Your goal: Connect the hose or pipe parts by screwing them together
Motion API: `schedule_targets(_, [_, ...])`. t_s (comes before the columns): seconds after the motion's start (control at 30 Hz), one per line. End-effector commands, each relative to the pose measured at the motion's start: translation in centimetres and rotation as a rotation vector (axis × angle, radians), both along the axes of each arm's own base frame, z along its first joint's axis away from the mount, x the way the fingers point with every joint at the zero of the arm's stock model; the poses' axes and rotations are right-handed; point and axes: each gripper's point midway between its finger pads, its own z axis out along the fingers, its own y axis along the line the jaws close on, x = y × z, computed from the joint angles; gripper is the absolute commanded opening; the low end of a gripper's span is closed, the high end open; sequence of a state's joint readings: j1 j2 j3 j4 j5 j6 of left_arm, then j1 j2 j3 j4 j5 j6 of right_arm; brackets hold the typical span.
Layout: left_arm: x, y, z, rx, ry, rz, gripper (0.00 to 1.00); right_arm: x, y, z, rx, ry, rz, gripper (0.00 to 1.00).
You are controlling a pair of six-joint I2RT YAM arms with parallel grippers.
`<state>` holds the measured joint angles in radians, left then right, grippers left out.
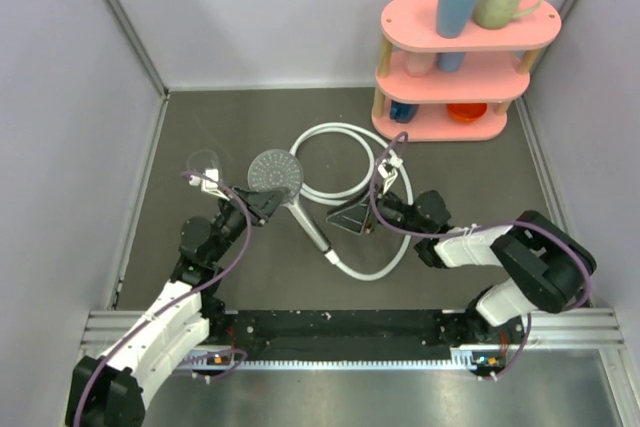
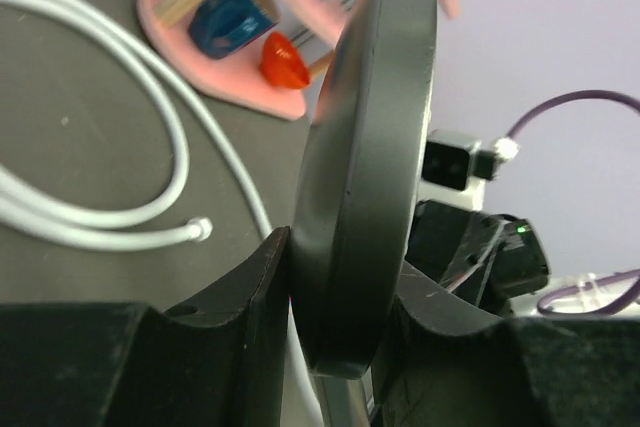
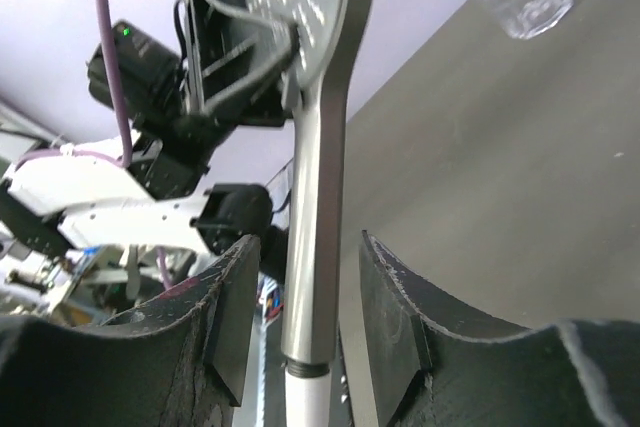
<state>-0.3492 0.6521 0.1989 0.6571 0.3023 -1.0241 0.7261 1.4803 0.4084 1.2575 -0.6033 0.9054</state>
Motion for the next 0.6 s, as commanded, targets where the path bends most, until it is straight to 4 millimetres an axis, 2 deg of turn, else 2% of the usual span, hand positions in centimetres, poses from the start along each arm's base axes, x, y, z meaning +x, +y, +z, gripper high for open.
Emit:
schedule_targets(0.0, [0.0, 0.1, -0.6, 0.033, 0.048, 0.01, 0.0, 0.9, -2.0, 8.0, 0.262, -0.26, -0.098, 0.44])
schedule_targets(0.07, [0.3, 0.4, -0.5, 0.053, 0.059, 0.039, 0.0, 1.1, -2.0, 7.6, 0.245, -0.269, -0.11, 0.45])
schedule_targets(0.13, [0.9, 1.2, -1.5, 0.072, 0.112, 0.093, 0.0, 1.5, -2.2, 7.4, 0.211, -0.303, -0.141, 0.47])
schedule_targets(0.17, [1.0, 1.5, -1.3, 0.076, 0.119, 0.112, 0.0, 1.9, -2.0, 6.3, 0.155, -0.282, -0.153, 0.47])
schedule_targets(0.2, [1.4, 2.2, -2.3, 0.093, 0.166, 0.16, 0.0, 2.6, -2.1, 5.7, 0.104, -0.321, -0.195, 0.48])
schedule_targets(0.23, [1.6, 2.5, -2.1, 0.1, 0.173, 0.179, 0.0, 2.5, -2.4, 6.6, 0.092, -0.367, -0.218, 0.49])
schedule_targets(0.27, [1.7, 2.8, -2.2, 0.105, 0.184, 0.2, 0.0, 2.7, -2.1, 4.5, -0.01, -0.333, -0.22, 0.5])
schedule_targets(0.3, [1.8, 3.4, -3.0, 0.123, 0.223, 0.233, 0.0, 3.6, -2.3, 3.8, -0.094, -0.425, -0.283, 0.5])
schedule_targets(0.33, [1.9, 3.8, -2.8, 0.123, 0.234, 0.255, 0.0, 3.2, -2.7, 5.0, -0.129, -0.498, -0.317, 0.52])
schedule_targets(0.37, [2.0, 4.1, -3.2, 0.124, 0.26, 0.277, 0.0, 3.2, -2.1, 4.7, -0.209, -0.531, -0.368, 0.53])
schedule_targets(0.4, [2.3, 5.2, -3.9, 0.126, 0.3, 0.34, 0.0, 3.4, -2.5, 2.3, -0.39, -0.644, -0.388, 0.6])
schedule_targets(0.43, [2.3, 5.5, -4.1, 0.112, 0.323, 0.359, 0.0, 3.5, -2.9, 1.9, -0.46, -0.704, -0.423, 0.64])
schedule_targets(0.47, [2.3, 5.8, -4.2, 0.103, 0.343, 0.375, 0.0, 2.7, -3.0, 1.8, -0.504, -0.753, -0.461, 0.68])
schedule_targets(0.5, [2.1, 6.3, -5.7, 0.127, 0.408, 0.405, 0.0, 2.6, -3.5, 1.5, -0.556, -0.824, -0.467, 0.76])
schedule_targets(0.53, [2.1, 6.5, -4.9, 0.108, 0.424, 0.416, 0.0, 2.1, -3.5, 1.4, -0.566, -0.845, -0.467, 0.8])
schedule_targets(0.57, [2.2, 6.6, -5.3, 0.117, 0.452, 0.424, 0.0, 1.8, -4.1, 1.5, -0.575, -0.876, -0.482, 0.84])
